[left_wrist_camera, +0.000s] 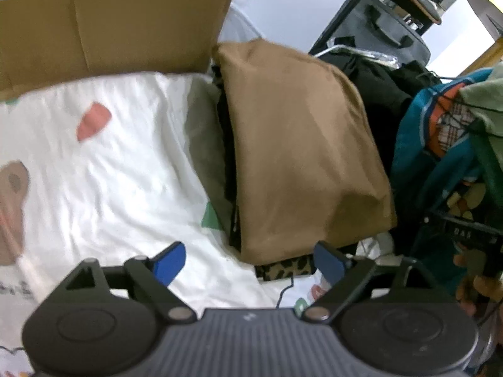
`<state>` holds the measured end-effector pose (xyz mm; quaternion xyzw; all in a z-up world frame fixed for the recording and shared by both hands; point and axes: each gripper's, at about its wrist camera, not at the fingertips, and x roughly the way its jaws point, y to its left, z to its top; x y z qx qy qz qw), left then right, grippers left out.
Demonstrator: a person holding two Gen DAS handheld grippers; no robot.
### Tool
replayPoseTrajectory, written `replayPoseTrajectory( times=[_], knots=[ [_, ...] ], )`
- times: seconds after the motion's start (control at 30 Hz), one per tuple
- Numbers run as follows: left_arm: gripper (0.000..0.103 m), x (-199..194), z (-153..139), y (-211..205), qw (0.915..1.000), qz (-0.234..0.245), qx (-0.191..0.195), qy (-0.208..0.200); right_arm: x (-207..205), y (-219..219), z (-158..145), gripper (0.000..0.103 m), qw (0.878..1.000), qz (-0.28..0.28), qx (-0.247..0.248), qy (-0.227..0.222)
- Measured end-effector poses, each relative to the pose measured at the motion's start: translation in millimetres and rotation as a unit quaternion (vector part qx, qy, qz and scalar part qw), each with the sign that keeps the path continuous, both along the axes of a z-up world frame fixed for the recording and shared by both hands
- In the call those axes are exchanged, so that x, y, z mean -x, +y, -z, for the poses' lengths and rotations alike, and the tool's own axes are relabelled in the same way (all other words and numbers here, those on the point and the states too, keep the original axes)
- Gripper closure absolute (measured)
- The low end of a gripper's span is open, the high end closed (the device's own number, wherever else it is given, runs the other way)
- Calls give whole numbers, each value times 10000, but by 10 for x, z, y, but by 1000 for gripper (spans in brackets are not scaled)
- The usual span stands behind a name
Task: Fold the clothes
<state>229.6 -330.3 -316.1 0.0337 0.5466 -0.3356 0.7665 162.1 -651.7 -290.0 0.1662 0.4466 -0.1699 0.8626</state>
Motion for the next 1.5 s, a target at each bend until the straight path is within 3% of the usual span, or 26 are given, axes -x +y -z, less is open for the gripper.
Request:
replayPoseTrajectory(
  times=[0.33, 0.9, 1.5],
  knots=[
    [3, 66, -690, 62, 9995, -119, -132, -278, 133, 76, -435, 2, 9997, 138, -195, 54],
    [1, 167, -1281, 70, 9983, -78, -247, -514, 346, 111, -1003, 1, 9986, 323, -388, 133],
    [0, 272, -2878, 1002, 9918, -548, -485, -1045, 473, 542, -2197, 1, 9987, -45, -500, -22]
  ],
)
